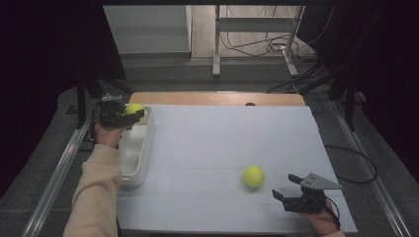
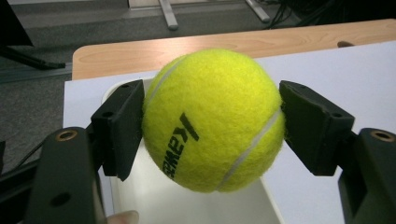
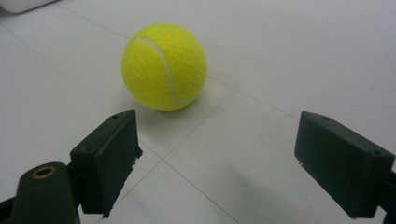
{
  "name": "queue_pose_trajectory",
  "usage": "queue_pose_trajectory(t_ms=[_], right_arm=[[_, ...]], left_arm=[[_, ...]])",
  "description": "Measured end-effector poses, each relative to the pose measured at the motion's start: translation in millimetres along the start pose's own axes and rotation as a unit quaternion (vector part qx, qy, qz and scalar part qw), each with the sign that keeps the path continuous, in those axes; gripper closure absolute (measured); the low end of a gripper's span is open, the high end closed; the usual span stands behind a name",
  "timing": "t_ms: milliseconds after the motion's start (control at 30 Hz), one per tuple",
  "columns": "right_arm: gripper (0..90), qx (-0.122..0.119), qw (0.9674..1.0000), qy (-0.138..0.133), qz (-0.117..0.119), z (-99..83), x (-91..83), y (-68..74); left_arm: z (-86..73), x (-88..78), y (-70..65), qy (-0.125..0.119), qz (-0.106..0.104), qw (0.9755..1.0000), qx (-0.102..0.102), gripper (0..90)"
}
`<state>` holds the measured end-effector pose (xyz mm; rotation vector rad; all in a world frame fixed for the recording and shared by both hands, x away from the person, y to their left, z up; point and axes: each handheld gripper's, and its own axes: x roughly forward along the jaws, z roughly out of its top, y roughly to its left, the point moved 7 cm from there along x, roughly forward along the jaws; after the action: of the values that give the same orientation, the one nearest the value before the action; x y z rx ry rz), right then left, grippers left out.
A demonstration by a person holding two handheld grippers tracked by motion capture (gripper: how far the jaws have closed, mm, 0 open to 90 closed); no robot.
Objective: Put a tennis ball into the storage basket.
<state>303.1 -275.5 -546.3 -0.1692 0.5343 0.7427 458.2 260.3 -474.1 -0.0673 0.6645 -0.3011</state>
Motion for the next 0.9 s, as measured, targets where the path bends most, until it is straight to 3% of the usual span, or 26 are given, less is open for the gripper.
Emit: queue_pose_trajectory(t_ms=[267, 533, 767, 900], right_arm=[[14.4, 0.000, 1.0000, 0.001, -0.001, -0.3, 0.2, 0.1], [14.4, 0.000, 1.0000, 0.002, -0.001, -0.5, 0.3, -0.3], [14.5, 0.000, 1.0000, 0.002, -0.001, -0.7, 0.4, -0.5], [14.5, 0.000, 1.0000, 0.003, -0.001, -0.8, 0.4, -0.4]], left_arm=[[1.7, 10.7, 1.3, 0.031, 0.013, 0.9993, 0.016, 27.1], [-3.6, 20.1, 3.2, 0.052, 0.015, 0.9984, 0.012, 27.1], [-8.0, 25.7, 2.0, 0.072, 0.016, 0.9970, 0.021, 27.0], [-10.1, 27.7, 1.7, 0.075, 0.015, 0.9969, 0.015, 27.0]])
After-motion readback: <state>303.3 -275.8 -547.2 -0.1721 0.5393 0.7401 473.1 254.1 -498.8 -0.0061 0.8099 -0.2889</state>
